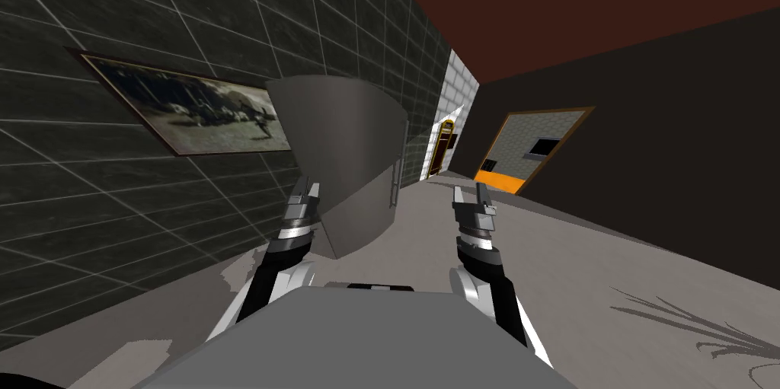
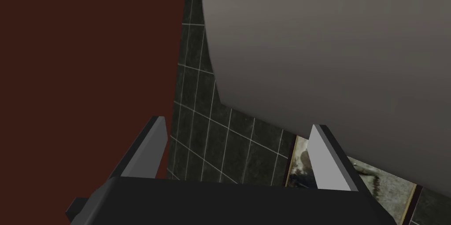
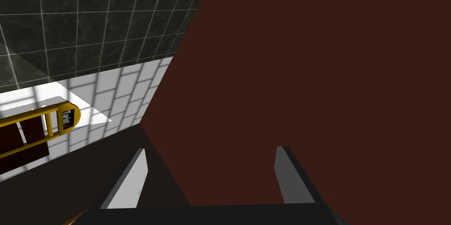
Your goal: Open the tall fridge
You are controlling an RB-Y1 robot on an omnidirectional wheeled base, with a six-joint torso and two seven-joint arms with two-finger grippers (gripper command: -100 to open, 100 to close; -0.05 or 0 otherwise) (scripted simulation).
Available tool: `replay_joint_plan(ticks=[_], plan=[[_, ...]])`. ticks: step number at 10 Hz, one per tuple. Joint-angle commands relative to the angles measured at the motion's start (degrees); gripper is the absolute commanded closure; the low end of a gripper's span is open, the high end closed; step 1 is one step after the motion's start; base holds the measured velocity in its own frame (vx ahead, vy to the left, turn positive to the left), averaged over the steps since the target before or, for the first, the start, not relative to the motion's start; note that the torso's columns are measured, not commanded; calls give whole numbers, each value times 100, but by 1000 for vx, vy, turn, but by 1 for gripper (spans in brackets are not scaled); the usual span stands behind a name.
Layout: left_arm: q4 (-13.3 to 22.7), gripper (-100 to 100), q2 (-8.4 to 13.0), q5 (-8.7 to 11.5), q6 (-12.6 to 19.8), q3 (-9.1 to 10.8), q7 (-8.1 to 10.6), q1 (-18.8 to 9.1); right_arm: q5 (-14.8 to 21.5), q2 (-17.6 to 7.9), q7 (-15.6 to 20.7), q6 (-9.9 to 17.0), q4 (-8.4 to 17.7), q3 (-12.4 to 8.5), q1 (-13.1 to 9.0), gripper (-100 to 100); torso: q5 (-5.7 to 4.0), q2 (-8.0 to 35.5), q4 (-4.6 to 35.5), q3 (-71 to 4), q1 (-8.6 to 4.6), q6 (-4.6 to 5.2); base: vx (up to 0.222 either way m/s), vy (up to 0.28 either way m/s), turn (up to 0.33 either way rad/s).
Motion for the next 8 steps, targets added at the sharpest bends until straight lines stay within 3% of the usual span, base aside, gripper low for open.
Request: replay_joint_plan(ticks=[1,2,4,5,8], plan=[[0,0,0,0,0,0,0,0,0,0,0,0,0,0,0,0,0,423,423,-846,0,0,0,0,0],[57,-100,255,49,27,-15,19,-33,0,0,0,0,0,0,0,0,0,846,846,-1692,0,0,9,-8,-56],[187,-100,605,166,88,-53,63,-109,0,0,0,1,3,1,0,0,-1,1091,1091,-2199,-3,1,7,-23,-96],[187,-100,652,166,88,-53,63,-109,0,1,0,1,3,1,1,0,-1,1104,1106,-2226,-5,0,9,-23,-19],[486,-100,1230,455,235,-152,168,-286,0,1,0,1,3,1,0,0,0,1111,1114,-2231,-2,1,14,-34,-117]])
